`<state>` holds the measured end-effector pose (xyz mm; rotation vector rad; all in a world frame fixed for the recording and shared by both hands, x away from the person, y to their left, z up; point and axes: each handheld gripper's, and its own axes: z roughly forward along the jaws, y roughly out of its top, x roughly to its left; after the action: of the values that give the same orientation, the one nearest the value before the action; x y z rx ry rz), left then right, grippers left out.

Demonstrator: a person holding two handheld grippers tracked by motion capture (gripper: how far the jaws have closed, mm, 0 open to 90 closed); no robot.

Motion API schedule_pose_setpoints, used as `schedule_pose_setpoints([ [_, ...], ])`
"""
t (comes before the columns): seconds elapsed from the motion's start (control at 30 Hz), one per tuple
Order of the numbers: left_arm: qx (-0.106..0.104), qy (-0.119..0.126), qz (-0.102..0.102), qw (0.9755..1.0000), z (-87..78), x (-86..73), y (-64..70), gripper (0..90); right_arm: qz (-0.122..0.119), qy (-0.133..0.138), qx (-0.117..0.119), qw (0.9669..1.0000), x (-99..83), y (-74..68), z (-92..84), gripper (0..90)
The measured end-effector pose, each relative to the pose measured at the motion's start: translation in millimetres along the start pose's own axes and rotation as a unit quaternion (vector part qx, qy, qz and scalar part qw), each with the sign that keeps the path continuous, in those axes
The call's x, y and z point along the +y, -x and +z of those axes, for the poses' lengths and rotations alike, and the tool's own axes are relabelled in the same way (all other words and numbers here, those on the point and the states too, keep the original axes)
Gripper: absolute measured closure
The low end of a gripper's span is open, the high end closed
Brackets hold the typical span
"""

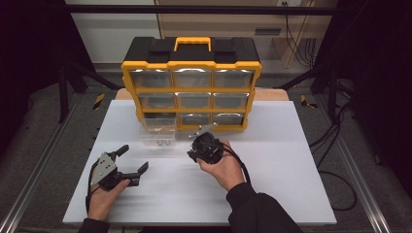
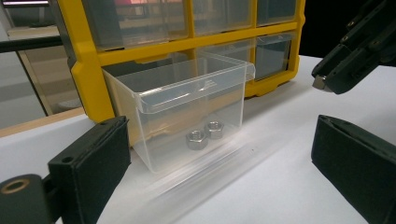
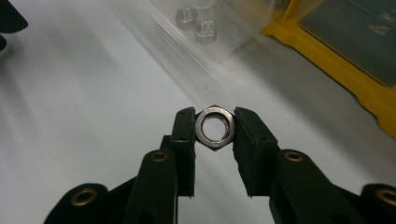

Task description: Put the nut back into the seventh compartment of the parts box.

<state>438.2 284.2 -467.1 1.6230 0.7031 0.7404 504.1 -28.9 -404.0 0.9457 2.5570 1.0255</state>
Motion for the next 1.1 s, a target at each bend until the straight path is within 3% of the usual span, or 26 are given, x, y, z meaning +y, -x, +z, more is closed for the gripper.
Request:
schedule_pose_setpoints([
  [0.43, 0.000, 0.000, 0.000, 1.0000, 0.1, 0.0, 0.0, 4.2, 0.006, 0.035, 0.007, 0.9993, 15.1, 5.1, -0.8, 69.8],
  [1.1, -0.001, 0.001, -0.001, 1.0000, -0.1, 0.2, -0.1, 4.4, 0.004, 0.062, -0.003, 0.9981, 39.0, 3.8, 0.6, 69.8],
])
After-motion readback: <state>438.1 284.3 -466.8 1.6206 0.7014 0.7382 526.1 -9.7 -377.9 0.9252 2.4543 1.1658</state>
